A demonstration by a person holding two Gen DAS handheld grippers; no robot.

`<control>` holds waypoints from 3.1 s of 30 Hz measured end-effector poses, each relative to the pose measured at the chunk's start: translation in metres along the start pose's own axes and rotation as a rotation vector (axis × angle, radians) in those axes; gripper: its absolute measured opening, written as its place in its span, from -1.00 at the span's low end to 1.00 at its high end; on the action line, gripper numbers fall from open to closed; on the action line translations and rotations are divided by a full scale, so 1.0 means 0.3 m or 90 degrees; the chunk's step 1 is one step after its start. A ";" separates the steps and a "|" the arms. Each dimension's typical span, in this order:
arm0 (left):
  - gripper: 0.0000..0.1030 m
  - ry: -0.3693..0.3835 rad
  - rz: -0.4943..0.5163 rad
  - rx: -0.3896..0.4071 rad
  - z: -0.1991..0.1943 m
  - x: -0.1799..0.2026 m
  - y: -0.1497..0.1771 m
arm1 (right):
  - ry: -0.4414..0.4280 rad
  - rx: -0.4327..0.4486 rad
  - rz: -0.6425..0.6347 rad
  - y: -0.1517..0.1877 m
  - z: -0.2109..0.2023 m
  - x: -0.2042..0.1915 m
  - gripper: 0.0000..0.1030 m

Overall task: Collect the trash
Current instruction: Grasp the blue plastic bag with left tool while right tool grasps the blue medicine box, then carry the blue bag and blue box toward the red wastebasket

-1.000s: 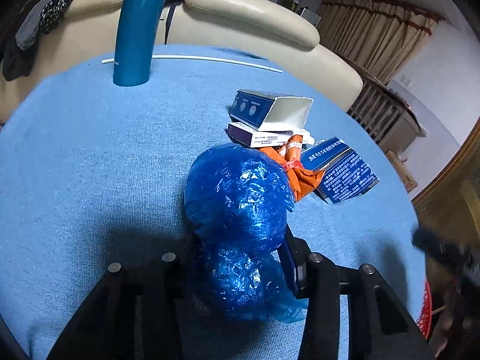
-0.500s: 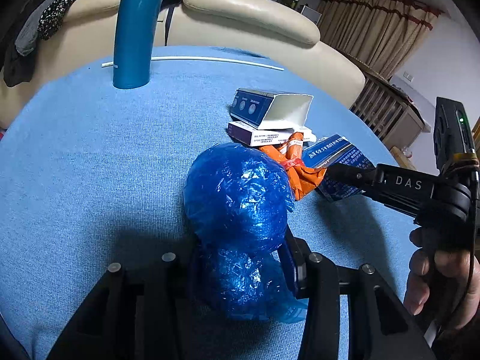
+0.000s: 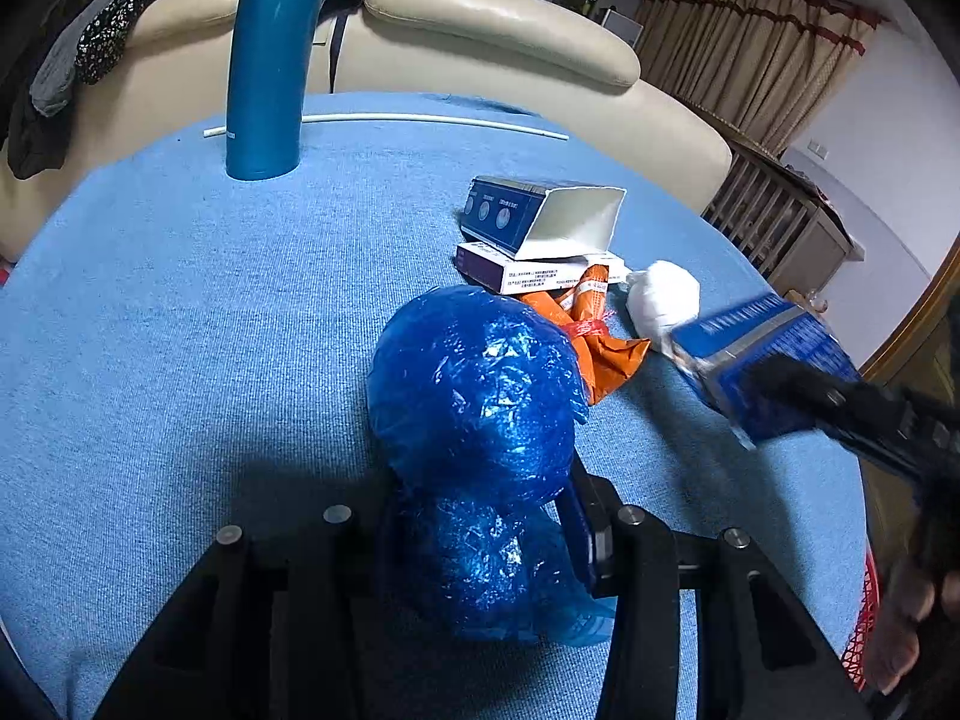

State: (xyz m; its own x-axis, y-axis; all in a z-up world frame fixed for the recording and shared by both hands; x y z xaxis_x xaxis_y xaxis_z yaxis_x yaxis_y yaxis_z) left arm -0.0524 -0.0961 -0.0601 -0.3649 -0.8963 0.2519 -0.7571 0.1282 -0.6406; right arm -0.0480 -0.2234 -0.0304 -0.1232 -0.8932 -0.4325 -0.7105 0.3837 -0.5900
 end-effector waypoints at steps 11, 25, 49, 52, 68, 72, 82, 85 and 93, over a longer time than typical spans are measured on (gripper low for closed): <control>-0.10 -0.036 0.023 -0.004 0.007 0.005 0.002 | 0.004 0.026 0.056 0.079 -0.152 0.101 -0.63; -0.13 -0.104 0.063 0.007 -0.050 0.063 0.039 | 0.027 0.034 0.065 0.174 -0.225 0.158 -0.63; -0.14 -0.061 0.125 0.103 -0.276 0.281 -0.049 | 0.030 0.088 0.056 0.195 -0.364 0.158 -0.63; -0.14 -0.050 0.130 0.111 -0.293 0.307 -0.057 | 0.031 0.093 0.059 0.193 -0.375 0.168 -0.63; -0.15 -0.041 0.152 0.111 -0.292 0.359 -0.048 | 0.044 0.108 0.106 0.200 -0.423 0.289 -0.63; -0.15 -0.034 0.161 0.107 -0.285 0.386 -0.038 | 0.042 0.112 0.107 0.198 -0.436 0.293 -0.63; -0.15 -0.028 0.177 0.105 -0.288 0.422 -0.032 | 0.039 0.119 0.119 0.205 -0.451 0.306 -0.63; -0.15 -0.025 0.184 0.105 -0.288 0.432 -0.033 | 0.037 0.122 0.123 0.206 -0.459 0.312 -0.63; -0.15 -0.012 0.201 0.105 -0.287 0.476 -0.028 | 0.039 0.137 0.131 0.199 -0.503 0.340 -0.63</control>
State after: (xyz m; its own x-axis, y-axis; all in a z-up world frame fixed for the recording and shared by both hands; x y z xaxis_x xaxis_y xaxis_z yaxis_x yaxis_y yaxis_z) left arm -0.1449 -0.1888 0.0436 -0.5559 -0.8312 0.0097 -0.5102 0.3320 -0.7934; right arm -0.2076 -0.3268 -0.0069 -0.2958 -0.8015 -0.5197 -0.5040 0.5932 -0.6278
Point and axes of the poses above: each gripper's, at about its wrist camera, not at the fingertips, and z roughly the way its jaws point, x to its right, y to its underside, the point moved 9 cm from there along z, roughly the way its jaws point, and after that the axes turned 4 degrees about z, right-handed, at the moved point
